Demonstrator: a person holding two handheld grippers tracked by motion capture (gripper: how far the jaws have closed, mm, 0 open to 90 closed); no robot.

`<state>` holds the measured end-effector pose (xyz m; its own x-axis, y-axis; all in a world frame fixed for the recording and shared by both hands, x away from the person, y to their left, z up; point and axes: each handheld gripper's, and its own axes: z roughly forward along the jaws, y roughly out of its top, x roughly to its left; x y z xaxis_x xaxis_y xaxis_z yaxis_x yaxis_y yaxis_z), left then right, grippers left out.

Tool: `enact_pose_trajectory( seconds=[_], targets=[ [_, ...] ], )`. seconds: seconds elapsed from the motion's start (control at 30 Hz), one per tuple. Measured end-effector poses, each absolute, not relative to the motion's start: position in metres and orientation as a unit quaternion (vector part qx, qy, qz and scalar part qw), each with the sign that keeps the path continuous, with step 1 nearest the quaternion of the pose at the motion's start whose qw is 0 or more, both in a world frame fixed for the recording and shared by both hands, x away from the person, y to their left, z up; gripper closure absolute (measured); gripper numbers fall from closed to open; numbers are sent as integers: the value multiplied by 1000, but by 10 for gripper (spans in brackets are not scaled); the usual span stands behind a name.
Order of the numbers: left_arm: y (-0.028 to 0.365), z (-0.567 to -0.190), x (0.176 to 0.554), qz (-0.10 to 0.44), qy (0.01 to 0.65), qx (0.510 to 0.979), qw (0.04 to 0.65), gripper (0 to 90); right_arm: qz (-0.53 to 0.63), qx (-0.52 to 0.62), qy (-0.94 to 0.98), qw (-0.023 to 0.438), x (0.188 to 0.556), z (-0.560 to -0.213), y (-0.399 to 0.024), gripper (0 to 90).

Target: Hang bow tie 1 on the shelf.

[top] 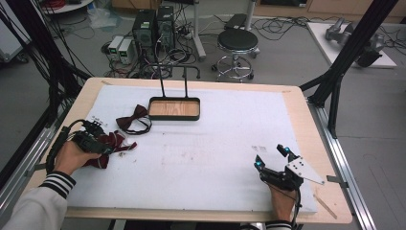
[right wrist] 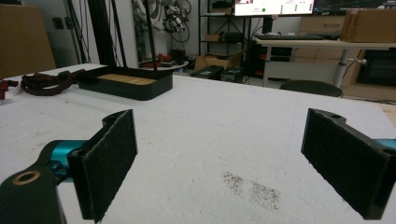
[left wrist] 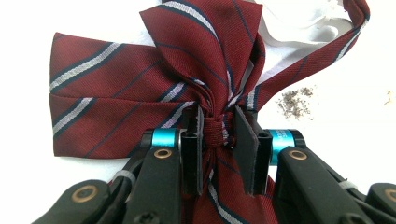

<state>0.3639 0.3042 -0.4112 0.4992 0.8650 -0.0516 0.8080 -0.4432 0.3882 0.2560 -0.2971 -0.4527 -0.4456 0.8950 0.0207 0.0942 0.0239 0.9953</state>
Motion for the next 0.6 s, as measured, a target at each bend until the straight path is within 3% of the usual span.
enact_pose_trajectory(
  seconds=[0.6],
  targets=[
    [318,-395,351,137,481,834,234,737,576,394,625,350,256,-453,-297,97]
  ],
)
